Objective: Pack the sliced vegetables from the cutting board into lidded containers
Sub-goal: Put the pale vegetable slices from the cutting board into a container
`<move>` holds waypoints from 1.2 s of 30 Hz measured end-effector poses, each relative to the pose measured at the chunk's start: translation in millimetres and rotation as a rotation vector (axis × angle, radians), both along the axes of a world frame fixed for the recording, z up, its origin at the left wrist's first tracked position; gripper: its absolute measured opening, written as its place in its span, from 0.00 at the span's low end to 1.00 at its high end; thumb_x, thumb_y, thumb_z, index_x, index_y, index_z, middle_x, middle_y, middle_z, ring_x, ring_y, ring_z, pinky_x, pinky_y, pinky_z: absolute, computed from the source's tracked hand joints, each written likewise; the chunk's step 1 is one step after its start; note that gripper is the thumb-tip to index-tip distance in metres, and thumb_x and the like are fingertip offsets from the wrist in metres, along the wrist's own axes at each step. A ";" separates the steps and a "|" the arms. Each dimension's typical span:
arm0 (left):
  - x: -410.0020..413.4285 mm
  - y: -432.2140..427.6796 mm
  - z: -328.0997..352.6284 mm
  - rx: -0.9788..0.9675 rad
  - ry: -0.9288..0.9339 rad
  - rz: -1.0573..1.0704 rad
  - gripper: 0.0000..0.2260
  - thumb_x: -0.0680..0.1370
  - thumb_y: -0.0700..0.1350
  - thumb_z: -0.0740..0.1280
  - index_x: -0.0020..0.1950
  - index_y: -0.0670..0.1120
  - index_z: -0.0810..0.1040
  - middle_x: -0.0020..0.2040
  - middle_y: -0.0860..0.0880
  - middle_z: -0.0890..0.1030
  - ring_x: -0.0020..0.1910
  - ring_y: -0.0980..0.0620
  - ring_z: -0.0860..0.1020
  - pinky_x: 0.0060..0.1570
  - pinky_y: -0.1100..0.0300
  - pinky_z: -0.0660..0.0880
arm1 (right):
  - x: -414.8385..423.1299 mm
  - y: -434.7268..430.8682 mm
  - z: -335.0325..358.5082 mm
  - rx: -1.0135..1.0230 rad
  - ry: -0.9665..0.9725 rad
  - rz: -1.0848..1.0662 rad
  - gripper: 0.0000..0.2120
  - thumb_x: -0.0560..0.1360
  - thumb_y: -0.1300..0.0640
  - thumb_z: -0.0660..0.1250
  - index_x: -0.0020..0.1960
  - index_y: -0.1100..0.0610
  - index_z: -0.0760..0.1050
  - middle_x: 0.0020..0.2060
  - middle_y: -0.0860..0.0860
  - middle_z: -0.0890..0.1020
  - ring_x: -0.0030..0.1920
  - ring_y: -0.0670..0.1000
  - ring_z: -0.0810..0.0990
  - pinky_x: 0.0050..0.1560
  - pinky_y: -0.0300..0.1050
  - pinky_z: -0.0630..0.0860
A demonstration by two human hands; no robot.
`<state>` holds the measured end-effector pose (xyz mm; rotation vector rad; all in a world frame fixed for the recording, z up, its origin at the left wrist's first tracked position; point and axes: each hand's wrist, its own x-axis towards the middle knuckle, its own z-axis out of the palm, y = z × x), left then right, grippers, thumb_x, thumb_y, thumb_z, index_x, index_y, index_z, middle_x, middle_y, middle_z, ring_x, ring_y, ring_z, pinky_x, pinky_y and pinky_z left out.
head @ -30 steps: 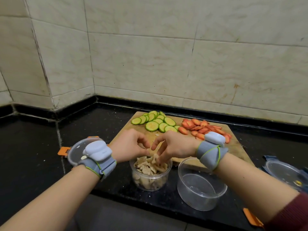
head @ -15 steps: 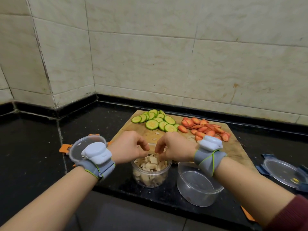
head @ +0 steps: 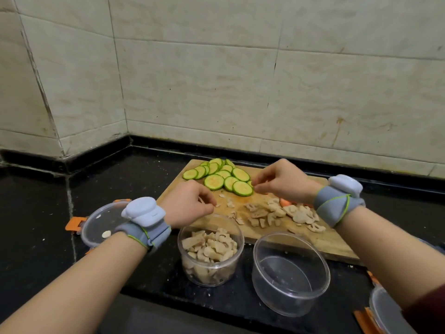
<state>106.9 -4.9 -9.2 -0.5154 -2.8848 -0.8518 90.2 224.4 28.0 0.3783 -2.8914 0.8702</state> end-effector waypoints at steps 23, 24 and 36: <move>-91.8 60.3 -23.4 -0.223 -0.322 -0.081 0.18 0.65 0.52 0.78 0.51 0.50 0.80 0.44 0.51 0.76 0.41 0.53 0.75 0.41 0.60 0.73 | -51.6 6.5 -42.9 0.181 -0.545 0.099 0.27 0.65 0.57 0.79 0.60 0.53 0.72 0.50 0.59 0.81 0.30 0.52 0.80 0.29 0.42 0.80; -92.2 60.8 -23.6 -0.201 -0.328 -0.077 0.16 0.65 0.50 0.78 0.50 0.49 0.81 0.43 0.51 0.77 0.39 0.52 0.76 0.40 0.60 0.75 | -51.4 5.8 -43.5 0.165 -0.552 0.094 0.26 0.65 0.57 0.79 0.59 0.53 0.71 0.48 0.58 0.81 0.30 0.52 0.80 0.31 0.43 0.81; -88.9 64.0 -27.5 -0.050 -0.345 -0.048 0.03 0.68 0.39 0.73 0.40 0.44 0.83 0.42 0.43 0.85 0.33 0.51 0.80 0.40 0.59 0.81 | -42.6 -11.9 -53.1 0.541 -0.191 0.061 0.19 0.64 0.44 0.73 0.50 0.53 0.74 0.41 0.51 0.78 0.43 0.54 0.77 0.36 0.43 0.74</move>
